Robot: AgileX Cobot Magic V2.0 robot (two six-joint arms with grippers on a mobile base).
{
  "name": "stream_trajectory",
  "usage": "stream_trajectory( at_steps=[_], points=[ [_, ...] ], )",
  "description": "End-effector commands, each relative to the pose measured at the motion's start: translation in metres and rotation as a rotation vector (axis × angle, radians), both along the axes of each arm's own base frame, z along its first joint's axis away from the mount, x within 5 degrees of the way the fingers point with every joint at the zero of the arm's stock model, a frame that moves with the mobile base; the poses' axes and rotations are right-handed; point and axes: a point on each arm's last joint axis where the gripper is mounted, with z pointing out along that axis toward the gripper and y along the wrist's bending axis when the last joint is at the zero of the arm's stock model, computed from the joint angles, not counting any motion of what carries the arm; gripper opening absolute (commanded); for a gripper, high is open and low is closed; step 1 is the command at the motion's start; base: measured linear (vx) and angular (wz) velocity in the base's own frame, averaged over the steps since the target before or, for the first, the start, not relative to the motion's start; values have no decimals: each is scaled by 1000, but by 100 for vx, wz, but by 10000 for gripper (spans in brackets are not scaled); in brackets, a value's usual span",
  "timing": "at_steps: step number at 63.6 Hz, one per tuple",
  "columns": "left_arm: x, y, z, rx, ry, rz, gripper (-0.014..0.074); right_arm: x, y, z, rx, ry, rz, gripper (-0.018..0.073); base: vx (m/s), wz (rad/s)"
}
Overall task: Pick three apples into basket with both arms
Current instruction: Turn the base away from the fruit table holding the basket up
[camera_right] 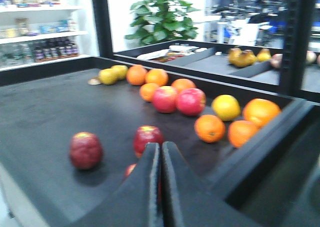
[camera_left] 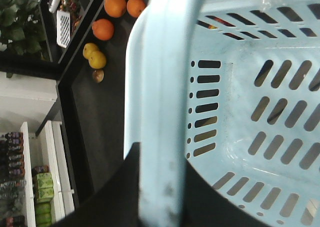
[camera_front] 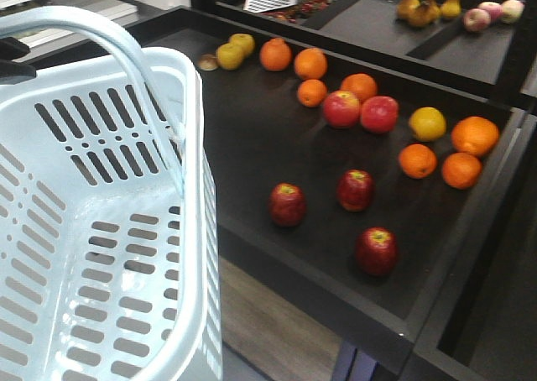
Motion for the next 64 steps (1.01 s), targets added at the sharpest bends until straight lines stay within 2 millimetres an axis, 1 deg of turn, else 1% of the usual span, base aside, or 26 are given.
stream_trajectory(
  at_steps=[1,35,64],
  points=[
    [-5,7,14,-47,-80,0,-6,1,0,3,-4,-58,-6,-8,-10,41],
    [-5,7,14,-47,-80,0,-6,1,0,3,-4,-57,-6,-8,-7,35],
    [-5,7,14,-47,-80,0,-6,1,0,3,-4,-59,-6,-8,2,36]
  ],
)
